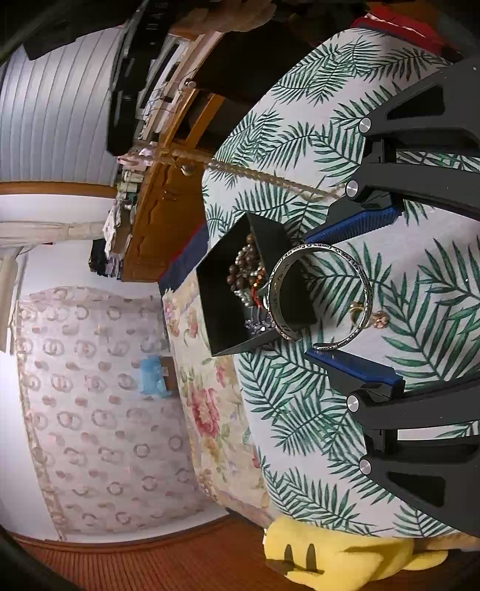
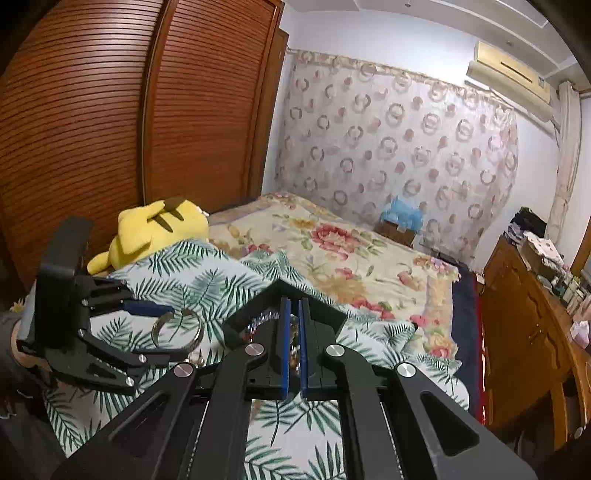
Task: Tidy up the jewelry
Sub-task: 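Lower the bangle and necklace into the black box and open both grippers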
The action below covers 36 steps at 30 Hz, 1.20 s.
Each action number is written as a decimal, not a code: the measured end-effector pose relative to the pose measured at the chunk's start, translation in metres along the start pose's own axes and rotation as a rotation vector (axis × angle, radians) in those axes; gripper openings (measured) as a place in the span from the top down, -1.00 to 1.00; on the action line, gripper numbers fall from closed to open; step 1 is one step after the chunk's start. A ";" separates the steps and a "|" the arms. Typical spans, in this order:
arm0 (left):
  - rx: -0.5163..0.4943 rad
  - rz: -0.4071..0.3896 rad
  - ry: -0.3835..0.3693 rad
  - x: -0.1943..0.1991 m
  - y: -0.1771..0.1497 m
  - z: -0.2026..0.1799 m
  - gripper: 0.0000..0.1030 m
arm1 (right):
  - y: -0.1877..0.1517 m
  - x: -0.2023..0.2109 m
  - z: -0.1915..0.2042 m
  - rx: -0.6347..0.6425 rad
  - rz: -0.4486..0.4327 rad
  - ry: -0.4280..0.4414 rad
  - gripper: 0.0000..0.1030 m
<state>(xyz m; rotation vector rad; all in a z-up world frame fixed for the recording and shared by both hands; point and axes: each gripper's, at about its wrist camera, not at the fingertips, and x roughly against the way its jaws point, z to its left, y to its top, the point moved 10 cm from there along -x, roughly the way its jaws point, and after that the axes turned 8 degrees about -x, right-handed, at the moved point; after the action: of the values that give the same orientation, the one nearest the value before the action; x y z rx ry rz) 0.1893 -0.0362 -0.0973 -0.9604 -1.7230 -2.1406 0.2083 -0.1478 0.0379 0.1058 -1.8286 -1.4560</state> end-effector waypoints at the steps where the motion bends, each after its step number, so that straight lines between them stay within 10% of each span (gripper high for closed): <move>1: 0.001 -0.002 0.001 0.000 0.002 0.002 -0.06 | 0.004 0.000 0.000 0.002 -0.006 0.001 0.91; 24: 0.010 0.010 -0.005 -0.037 0.053 0.026 -0.06 | 0.089 -0.024 -0.038 -0.010 -0.104 0.029 0.90; 36: 0.006 0.036 -0.018 -0.069 0.068 0.029 -0.06 | 0.079 -0.071 -0.056 -0.046 -0.050 0.059 0.90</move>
<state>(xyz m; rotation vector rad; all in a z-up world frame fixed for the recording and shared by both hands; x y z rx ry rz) 0.2891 -0.0436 -0.0841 -1.0041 -1.7058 -2.1096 0.3223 -0.1293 0.0714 0.1711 -1.7549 -1.5136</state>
